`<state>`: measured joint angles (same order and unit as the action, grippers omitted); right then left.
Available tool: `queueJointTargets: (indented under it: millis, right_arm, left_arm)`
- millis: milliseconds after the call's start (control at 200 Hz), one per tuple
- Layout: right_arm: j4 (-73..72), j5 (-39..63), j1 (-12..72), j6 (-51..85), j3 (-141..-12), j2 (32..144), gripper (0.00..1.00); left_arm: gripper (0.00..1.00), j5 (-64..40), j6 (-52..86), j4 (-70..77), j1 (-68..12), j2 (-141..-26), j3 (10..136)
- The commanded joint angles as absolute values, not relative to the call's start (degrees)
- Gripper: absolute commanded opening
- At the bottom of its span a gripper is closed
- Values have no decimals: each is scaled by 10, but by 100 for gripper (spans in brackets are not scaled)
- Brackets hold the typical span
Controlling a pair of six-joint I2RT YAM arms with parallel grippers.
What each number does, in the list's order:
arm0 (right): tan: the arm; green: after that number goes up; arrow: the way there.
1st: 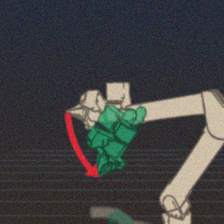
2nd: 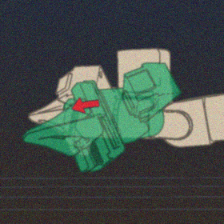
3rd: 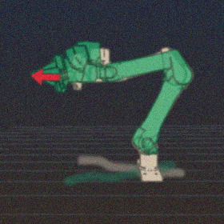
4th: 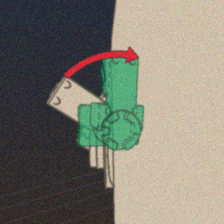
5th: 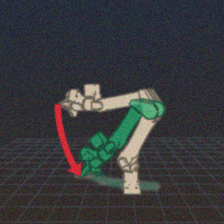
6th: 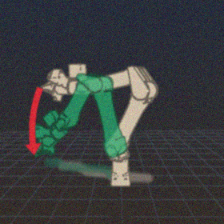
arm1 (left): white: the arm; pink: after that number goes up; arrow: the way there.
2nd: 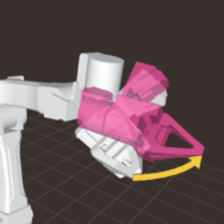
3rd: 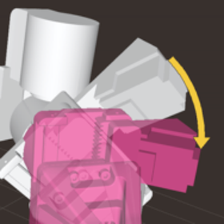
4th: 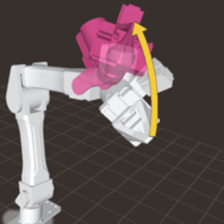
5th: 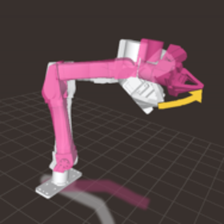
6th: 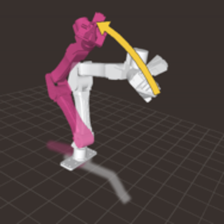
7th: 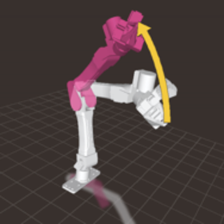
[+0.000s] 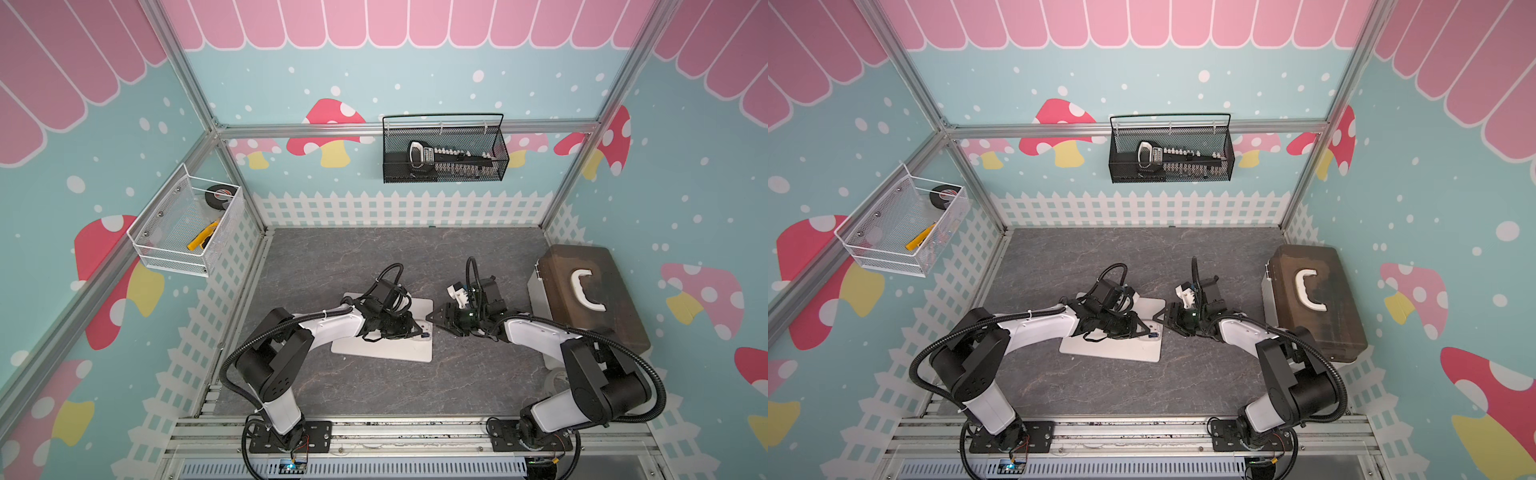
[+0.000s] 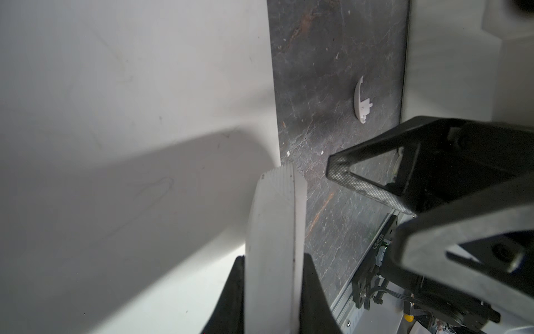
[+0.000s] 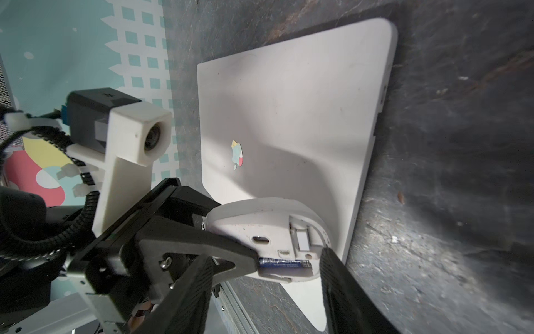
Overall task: Insert the wireless mouse receiver into the laptop
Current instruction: Take out the USB plug from the mouse.
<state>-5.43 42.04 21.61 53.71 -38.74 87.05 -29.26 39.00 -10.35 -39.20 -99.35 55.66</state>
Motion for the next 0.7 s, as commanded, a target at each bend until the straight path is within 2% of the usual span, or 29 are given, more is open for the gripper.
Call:
queueJointTargets:
  millis: [0,695]
  right_arm:
    - [-92,429,228,555,-384,888,58]
    - [-114,424,236,554,-382,922,57]
  left_arm:
    - [0,-283,386,-112,-395,-1003,574]
    - [0,-287,380,-118,-393,-1006,584]
